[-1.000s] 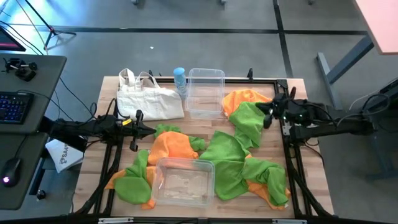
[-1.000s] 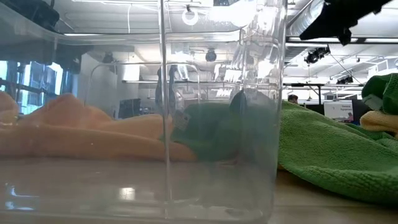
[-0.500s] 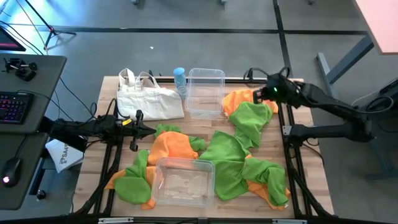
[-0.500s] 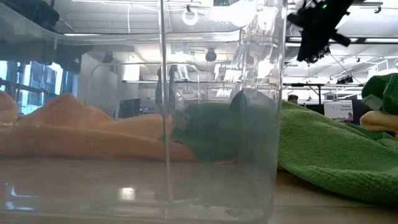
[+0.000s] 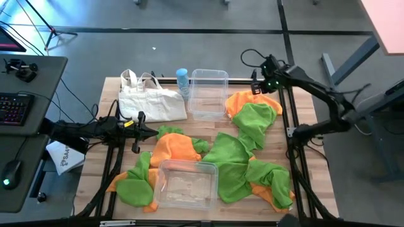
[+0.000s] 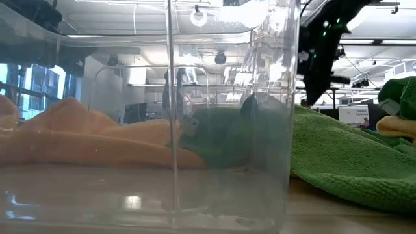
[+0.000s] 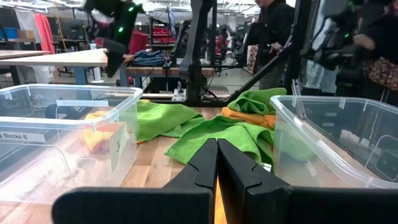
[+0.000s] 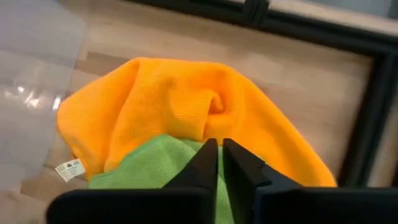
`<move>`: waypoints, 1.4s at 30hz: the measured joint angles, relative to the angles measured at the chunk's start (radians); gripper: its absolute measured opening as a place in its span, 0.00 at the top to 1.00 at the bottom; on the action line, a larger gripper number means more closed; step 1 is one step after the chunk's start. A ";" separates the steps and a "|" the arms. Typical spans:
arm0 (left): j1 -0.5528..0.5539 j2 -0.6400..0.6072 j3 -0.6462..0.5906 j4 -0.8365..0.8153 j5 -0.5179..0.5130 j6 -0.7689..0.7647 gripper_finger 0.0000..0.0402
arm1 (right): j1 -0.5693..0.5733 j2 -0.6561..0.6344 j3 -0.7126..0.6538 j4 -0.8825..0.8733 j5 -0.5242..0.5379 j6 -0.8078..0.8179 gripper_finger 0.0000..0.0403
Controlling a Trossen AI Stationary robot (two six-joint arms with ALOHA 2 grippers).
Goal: Sort microfiber towel by color & place in baskets
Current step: Put the orange microfiber cloth into the top transparent bin
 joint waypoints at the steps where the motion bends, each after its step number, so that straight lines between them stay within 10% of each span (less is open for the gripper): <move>1: 0.000 0.000 0.000 0.000 0.000 0.000 1.00 | -0.019 0.021 0.000 0.011 -0.026 -0.004 0.91; 13: 0.000 0.000 0.000 0.000 0.000 0.000 1.00 | -0.103 0.225 0.000 0.117 0.007 -0.083 0.54; 24: 0.000 0.000 0.000 0.000 0.000 0.000 1.00 | -0.103 0.373 -0.051 0.193 0.003 -0.118 0.48; 42: 0.000 0.000 0.000 0.000 0.000 0.000 1.00 | -0.074 0.323 -0.089 0.170 -0.019 -0.119 0.96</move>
